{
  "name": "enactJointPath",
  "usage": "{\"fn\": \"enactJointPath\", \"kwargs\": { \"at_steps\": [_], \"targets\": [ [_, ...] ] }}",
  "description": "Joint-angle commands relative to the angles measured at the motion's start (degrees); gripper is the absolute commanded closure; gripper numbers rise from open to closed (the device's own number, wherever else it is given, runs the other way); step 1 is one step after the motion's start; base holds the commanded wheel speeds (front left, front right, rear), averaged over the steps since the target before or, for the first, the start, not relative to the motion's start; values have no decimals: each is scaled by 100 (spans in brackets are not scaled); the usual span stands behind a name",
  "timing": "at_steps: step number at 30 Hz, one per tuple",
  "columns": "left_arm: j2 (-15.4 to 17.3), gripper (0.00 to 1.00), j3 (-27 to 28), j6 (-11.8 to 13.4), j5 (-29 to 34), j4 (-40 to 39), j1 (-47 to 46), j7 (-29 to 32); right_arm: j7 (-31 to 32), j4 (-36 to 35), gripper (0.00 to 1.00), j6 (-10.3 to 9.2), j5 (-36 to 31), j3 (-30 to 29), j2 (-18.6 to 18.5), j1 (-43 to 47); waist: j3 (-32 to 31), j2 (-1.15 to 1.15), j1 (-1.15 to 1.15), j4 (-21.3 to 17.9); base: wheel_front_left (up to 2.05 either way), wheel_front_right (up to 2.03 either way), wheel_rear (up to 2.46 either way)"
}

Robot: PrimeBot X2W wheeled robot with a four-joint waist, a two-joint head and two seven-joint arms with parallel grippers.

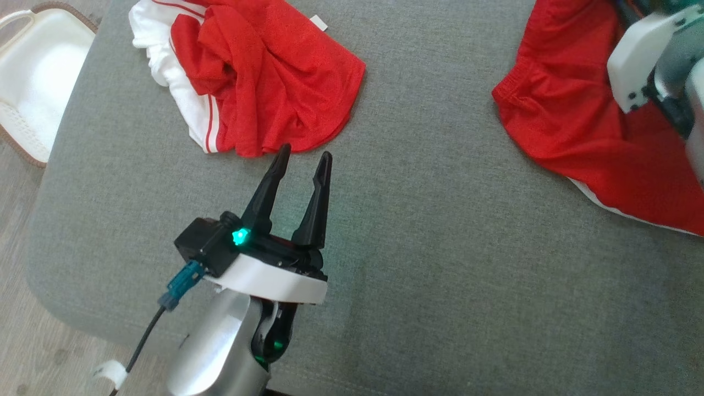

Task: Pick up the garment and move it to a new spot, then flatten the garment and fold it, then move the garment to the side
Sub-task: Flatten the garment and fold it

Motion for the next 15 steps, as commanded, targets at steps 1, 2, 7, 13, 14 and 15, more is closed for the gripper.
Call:
{"fn": "enactJointPath", "kwargs": {
  "at_steps": [1, 2, 7, 13, 14, 15],
  "targets": [
    [32, 0, 142, -32, -53, -201, -178, -55, -111, -34, 0, -4, 39, 134, -20, -26, 3, 0, -1, 3, 0, 0, 0],
    [32, 0, 146, -32, -52, -196, -179, -55, -166, 46, 0, -4, 54, 200, -17, -56, 1, 0, -1, -4, 0, 0, 0],
    [32, 0, 234, -32, 25, -144, -168, -55, -613, 283, 0, -4, 303, 316, 100, -86, -108, 0, -1, -143, 0, 0, 0],
    [32, 0, 447, -32, 158, -114, -68, -55, -1276, 219, 0, -4, 671, 292, 248, 163, -420, 0, -1, -473, 0, 0, 0],
    [32, 0, 475, -32, 181, -114, -41, -55, -1364, 184, 0, -4, 719, 285, 264, 232, -479, 0, -1, -535, 0, 0, 0],
    [32, 0, 519, -32, 232, -115, 17, -55, -1536, 103, 0, -4, 836, 183, 302, 380, -607, 0, -1, -663, 0, 0, 0]
  ]
}}
